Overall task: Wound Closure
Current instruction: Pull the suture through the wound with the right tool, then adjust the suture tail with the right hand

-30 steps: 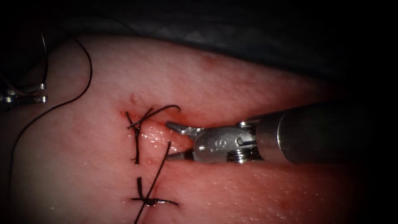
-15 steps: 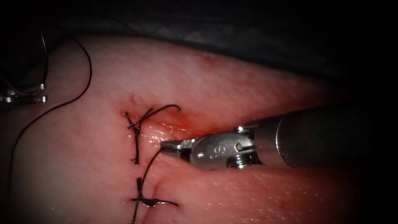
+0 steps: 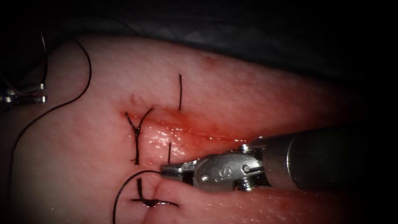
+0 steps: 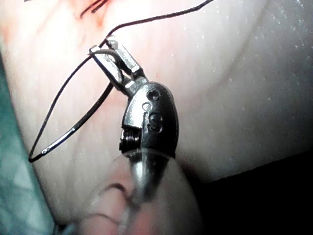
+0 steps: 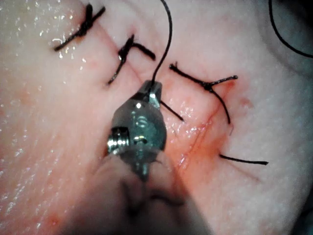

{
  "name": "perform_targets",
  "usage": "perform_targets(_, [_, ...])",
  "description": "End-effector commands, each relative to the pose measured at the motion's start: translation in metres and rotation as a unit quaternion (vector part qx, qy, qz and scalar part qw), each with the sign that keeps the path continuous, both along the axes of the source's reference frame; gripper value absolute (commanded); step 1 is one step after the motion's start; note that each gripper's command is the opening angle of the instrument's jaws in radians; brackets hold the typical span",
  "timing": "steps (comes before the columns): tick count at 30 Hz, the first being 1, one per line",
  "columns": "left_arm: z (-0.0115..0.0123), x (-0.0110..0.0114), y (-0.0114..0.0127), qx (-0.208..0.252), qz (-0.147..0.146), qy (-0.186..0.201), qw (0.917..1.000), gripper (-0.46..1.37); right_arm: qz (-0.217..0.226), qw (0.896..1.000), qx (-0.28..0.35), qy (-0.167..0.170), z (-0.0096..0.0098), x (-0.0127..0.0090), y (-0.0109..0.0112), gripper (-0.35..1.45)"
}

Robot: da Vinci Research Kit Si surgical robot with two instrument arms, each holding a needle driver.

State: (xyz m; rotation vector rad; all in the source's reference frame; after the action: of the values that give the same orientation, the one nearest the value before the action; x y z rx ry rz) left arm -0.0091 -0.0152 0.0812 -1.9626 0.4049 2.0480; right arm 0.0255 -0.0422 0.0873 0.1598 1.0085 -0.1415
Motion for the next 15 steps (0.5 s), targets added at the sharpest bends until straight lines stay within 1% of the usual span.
perform_targets(1, [0.0000,0.0000,0.0000,0.000,0.004,0.000,1.0000,-0.35,0.000,1.000,0.000,-0.001,0.0000,0.0000,0.0000,-0.35])
perform_targets(4, [0.0000,0.0000,0.0000,0.000,0.004,0.000,1.0000,-0.35,0.003,1.000,-0.004,0.000,0.0001,0.0000,0.0003,-0.35])
perform_targets(9, [0.0000,0.0000,0.0000,0.000,0.004,0.000,1.0000,-0.35,0.028,1.000,0.001,-0.008,0.0003,-0.0001,0.0008,-0.35])
perform_targets(10, [0.0000,0.0000,0.0000,0.000,0.004,0.000,1.0000,-0.35,0.032,0.999,0.001,-0.009,0.0003,-0.0002,0.0008,-0.16])
perform_targets(12, [0.0000,0.0000,0.0000,0.000,0.004,0.000,1.0000,-0.35,0.044,0.999,0.004,-0.011,0.0002,-0.0004,0.0006,0.35])
perform_targets(13, [0.0000,0.0000,0.0000,0.000,0.004,0.000,1.0000,-0.35,0.050,0.999,0.008,-0.010,0.0000,-0.0004,0.0005,0.70])
perform_targets(14, [0.0000,0.0000,0.0000,0.000,0.004,0.000,1.0000,-0.35,0.054,0.998,0.013,-0.011,-0.0003,-0.0005,0.0003,0.93])
perform_targets(15, [0.0000,0.0000,0.0000,0.000,0.004,0.000,1.0000,-0.35,0.055,0.998,0.016,-0.010,-0.0006,-0.0006,0.0002,0.97])
